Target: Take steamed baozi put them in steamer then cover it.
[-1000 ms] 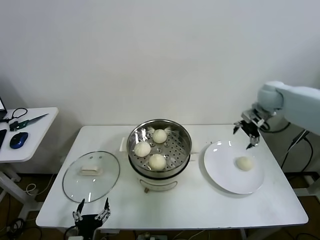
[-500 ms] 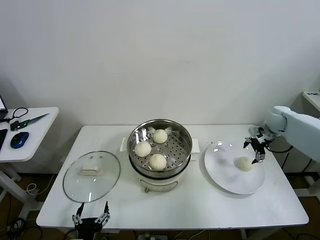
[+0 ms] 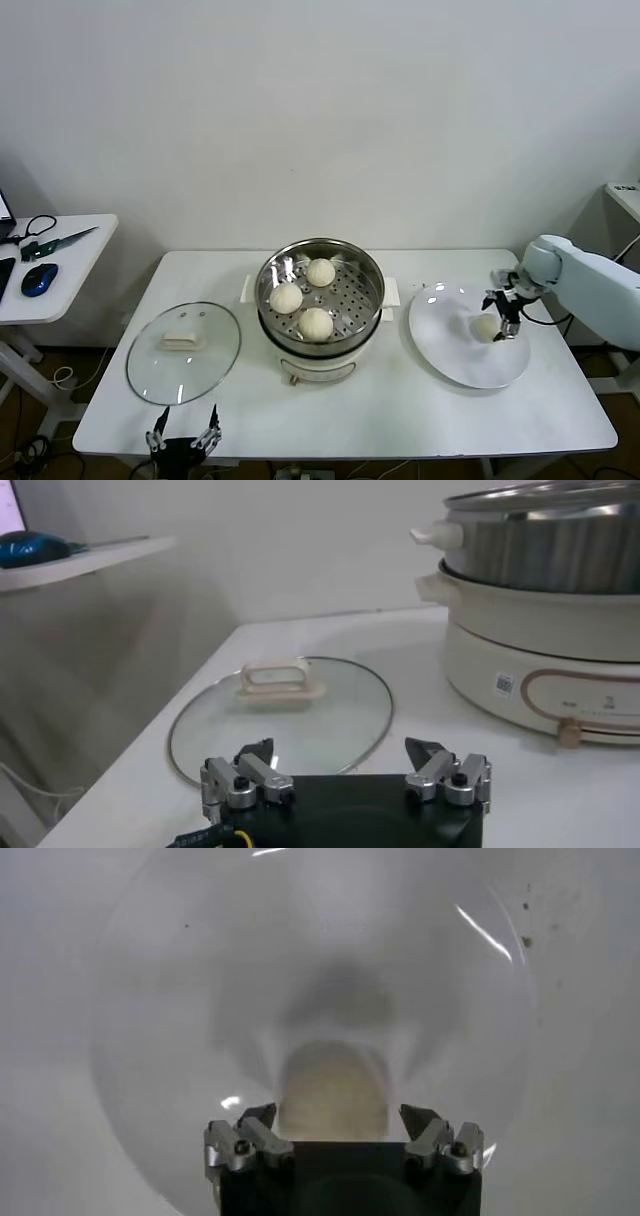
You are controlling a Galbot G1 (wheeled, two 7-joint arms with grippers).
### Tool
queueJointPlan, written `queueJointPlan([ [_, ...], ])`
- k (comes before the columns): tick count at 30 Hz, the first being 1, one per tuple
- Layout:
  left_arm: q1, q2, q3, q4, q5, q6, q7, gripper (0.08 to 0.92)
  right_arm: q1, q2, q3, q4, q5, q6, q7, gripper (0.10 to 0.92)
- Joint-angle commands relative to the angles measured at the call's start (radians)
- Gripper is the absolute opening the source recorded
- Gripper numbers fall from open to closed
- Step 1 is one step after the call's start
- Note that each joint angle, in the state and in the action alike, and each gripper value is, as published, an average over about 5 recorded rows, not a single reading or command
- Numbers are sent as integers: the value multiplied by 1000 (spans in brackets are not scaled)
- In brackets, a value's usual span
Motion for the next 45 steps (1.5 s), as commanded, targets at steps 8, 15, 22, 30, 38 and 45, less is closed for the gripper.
queueJointPlan([
  [8, -1, -1, 4, 2, 2, -1, -1, 823, -15, 3, 46, -13, -32, -10, 1, 696],
  [15, -2, 1, 3, 1, 2, -1, -1, 823, 332, -39, -304, 209, 212, -75, 12, 687],
  [22, -6, 5, 5, -5, 2, 4, 2, 823, 896, 56, -712, 530, 620, -212, 36, 687],
  [30, -11, 7, 9, -12, -1, 7, 5, 823, 998, 219, -656, 713, 841, -309, 100, 687],
  [38, 1, 9, 1, -30, -4, 7, 6, 823, 782, 327, -596, 708, 840, -380, 218, 687],
  [45, 5, 8, -8, -34, -4, 5, 5, 823, 642, 357, -560, 626, 775, -410, 264, 687],
])
